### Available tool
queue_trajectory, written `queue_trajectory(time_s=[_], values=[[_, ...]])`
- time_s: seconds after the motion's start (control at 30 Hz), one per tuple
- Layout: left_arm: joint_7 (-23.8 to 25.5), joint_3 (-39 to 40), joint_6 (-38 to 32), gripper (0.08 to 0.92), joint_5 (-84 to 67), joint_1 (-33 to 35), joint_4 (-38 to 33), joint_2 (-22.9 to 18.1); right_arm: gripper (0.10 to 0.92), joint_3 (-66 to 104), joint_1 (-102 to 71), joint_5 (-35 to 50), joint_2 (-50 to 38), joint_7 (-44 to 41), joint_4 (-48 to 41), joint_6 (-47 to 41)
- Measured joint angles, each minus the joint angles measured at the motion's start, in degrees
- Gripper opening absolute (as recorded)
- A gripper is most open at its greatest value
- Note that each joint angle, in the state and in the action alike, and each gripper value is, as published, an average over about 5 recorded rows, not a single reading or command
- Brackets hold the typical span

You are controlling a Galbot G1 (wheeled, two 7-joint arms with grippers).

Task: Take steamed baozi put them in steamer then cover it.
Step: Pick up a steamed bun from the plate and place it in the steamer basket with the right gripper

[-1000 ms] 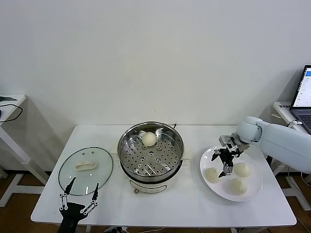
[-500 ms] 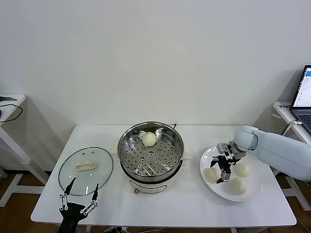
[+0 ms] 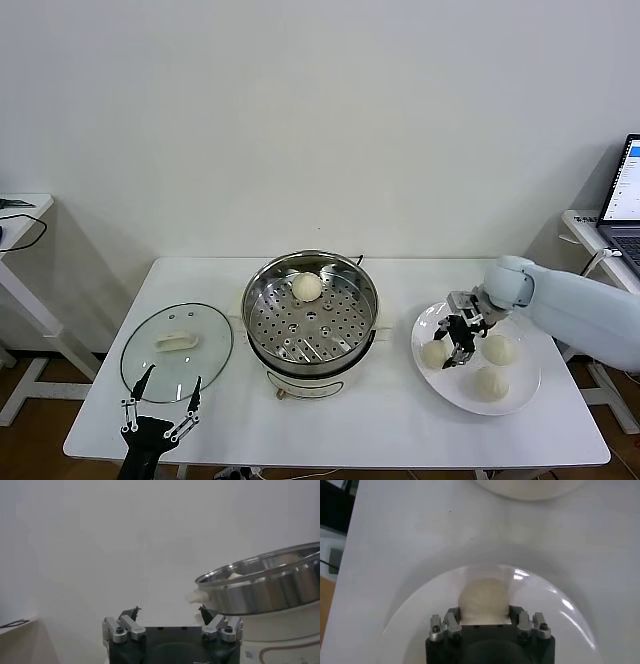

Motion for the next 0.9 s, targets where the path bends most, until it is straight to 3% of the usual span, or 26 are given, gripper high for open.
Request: queue_trajectory(time_s=[0.43,0.9], values=[[-0.05,0.44,0.01,0.823,0.04,-0.59,-0.29,0.46,0.646,-5.68,19.70,6.20,10.11,-9.17,0.99,0.06],[-0.16,0.79,-0.52,0.823,1.00,-0.62,-0.48,0.41,0.645,-13.35,26.17,17.61,28.78,-6.12,0.83,-5.80]])
